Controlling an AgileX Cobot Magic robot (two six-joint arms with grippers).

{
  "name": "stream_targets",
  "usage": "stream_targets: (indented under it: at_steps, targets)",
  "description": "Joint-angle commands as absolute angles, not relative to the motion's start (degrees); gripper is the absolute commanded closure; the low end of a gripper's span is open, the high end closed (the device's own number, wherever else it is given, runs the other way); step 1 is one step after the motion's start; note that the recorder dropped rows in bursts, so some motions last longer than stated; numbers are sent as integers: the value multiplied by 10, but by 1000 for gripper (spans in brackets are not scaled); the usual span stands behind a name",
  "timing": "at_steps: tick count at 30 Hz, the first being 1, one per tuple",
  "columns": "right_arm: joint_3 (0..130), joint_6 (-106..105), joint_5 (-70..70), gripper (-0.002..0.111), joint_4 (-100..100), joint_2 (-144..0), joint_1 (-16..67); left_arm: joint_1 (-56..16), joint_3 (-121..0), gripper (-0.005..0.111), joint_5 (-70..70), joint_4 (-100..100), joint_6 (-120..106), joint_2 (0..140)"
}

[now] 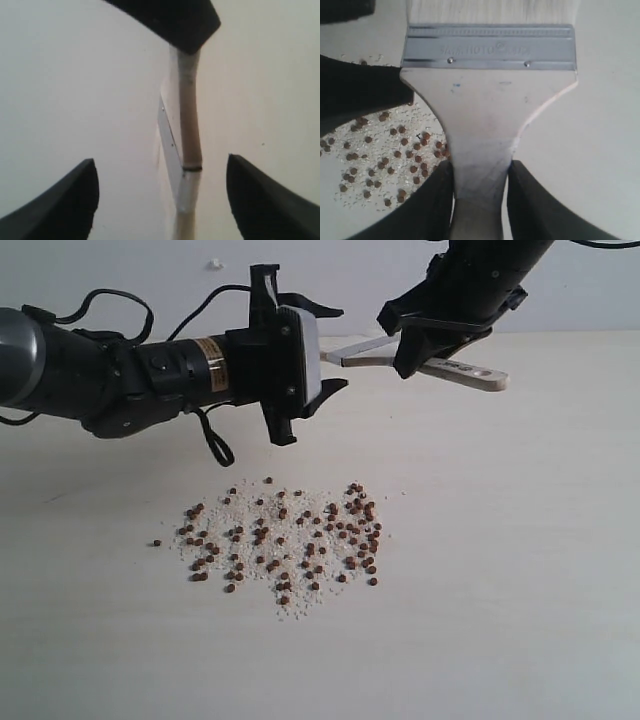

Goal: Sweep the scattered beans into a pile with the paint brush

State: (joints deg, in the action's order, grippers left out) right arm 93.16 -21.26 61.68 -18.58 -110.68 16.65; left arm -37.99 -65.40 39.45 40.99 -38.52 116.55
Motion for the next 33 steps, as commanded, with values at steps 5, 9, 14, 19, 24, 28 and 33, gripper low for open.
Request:
stream_targets:
  at_steps: [5,9,14,19,24,28,33]
  targets:
    - [937,-229,637,108,-236,-1100,162,-406,-685,39,329,404,-405,1169]
    - [937,-229,642,108,-236,-1100,162,-406,-688,39,329,404,-412,1175]
    - [937,-229,644,108,-236,-1100,162,-406,-688,39,329,404,-423,1179]
    - [937,-229,646,108,-243,-1100,162,-406,-688,39,332,404,-424,1179]
    - [937,-229,647,108,-259,-1100,162,-406,-688,40,333,404,-424,1179]
    - [937,-229,647,108,-265,-1100,162,-406,-688,51,336,404,-423,1179]
    - [937,-230,647,108,-271,-1100,162,-406,-688,75,336,400,-423,1179]
